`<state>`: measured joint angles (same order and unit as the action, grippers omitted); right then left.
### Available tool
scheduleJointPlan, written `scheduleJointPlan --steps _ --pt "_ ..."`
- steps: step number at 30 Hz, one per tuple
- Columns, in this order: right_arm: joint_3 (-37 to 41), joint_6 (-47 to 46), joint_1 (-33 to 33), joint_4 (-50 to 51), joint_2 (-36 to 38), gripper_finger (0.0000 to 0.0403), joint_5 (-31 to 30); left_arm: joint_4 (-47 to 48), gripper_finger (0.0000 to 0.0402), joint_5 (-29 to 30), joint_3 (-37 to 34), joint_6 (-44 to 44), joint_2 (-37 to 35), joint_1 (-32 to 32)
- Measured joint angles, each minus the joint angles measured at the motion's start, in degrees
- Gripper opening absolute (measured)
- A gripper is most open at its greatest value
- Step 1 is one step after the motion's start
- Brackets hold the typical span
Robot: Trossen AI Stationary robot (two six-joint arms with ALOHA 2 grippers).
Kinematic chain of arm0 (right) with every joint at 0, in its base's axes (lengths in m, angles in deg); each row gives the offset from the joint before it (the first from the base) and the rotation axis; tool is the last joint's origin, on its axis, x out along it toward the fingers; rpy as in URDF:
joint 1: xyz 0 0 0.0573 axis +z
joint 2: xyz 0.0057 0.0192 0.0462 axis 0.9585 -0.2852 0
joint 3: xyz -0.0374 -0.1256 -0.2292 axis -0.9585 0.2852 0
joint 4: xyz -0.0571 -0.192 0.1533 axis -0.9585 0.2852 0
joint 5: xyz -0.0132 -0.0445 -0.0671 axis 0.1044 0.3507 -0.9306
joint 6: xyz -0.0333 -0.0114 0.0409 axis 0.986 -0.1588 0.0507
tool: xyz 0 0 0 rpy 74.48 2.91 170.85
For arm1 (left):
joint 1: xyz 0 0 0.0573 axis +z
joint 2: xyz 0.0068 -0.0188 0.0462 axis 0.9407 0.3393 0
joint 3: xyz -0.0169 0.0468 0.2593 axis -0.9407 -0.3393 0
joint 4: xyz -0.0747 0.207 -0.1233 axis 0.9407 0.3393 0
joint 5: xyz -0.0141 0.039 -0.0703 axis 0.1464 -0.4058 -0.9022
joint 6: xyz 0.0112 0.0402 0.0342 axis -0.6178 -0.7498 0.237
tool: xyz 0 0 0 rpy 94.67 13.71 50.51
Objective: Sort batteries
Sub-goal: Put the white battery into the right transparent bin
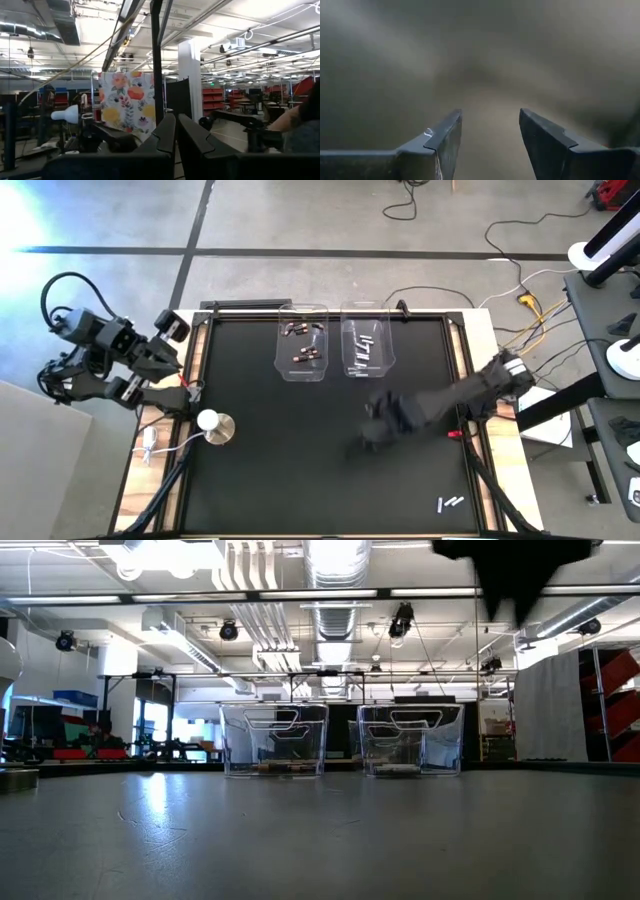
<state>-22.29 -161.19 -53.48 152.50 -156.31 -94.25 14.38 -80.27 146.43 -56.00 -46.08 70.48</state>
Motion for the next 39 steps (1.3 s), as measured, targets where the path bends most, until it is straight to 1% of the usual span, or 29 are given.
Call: scheduleJointPlan --steps 2,4,9,11,13,15,18,20,23,27,32,39 --pt "1.21 -6.36 3.47 -0.79 -1.71 0.0192 8.61 -0.15 0.0000 0.04 0.00 -1.12 0.29 0.00" --pt "3.09 -10.02 7.37 -4.46 -3.24 0.0192 14.52 -0.13 0.0000 0.09 0.00 -2.33 0.83 0.00" --pt "8.84 -21.27 16.79 -17.63 -6.74 0.0192 20.45 -0.06 0.0000 0.40 0.00 -3.35 2.51 0.04" --pt "10.71 -26.34 20.03 -22.10 -8.34 0.0192 21.67 -0.26 0.0000 0.54 -0.02 -1.89 3.33 0.04" --pt "12.18 -32.02 23.03 -23.72 -10.12 0.0192 23.03 -0.85 0.0000 0.58 -0.02 -0.58 4.18 0.04" --pt "13.03 -37.46 25.37 -23.66 -11.84 0.0192 26.88 -1.96 0.0000 0.68 -0.02 0.15 5.23 0.04" --pt "13.47 -40.63 27.91 -25.12 -13.20 0.0192 32.97 -5.14 0.0000 3.07 -0.02 0.85 7.03 0.04" --pt "13.55 -42.54 29.32 -25.39 -13.41 0.0192 33.89 -7.77 0.0000 4.20 -0.02 0.70 8.33 0.04" --pt "15.33 -48.62 31.49 -26.89 -12.84 0.0190 33.96 -12.53 0.0000 4.95 -0.02 0.63 10.85 0.04" --pt "16.48 -56.64 34.58 -28.77 -11.82 0.0182 29.81 -15.77 0.0000 5.05 -0.02 2.28 13.56 0.04" --pt "17.57 -57.32 35.30 -29.13 -11.82 0.0173 28.68 -17.03 0.0000 5.21 -0.02 5.04 14.85 0.22" --pt "18.66 -57.00 35.55 -28.17 -11.23 0.0170 28.63 -17.90 0.0000 5.20 -0.02 8.20 14.17 0.22"
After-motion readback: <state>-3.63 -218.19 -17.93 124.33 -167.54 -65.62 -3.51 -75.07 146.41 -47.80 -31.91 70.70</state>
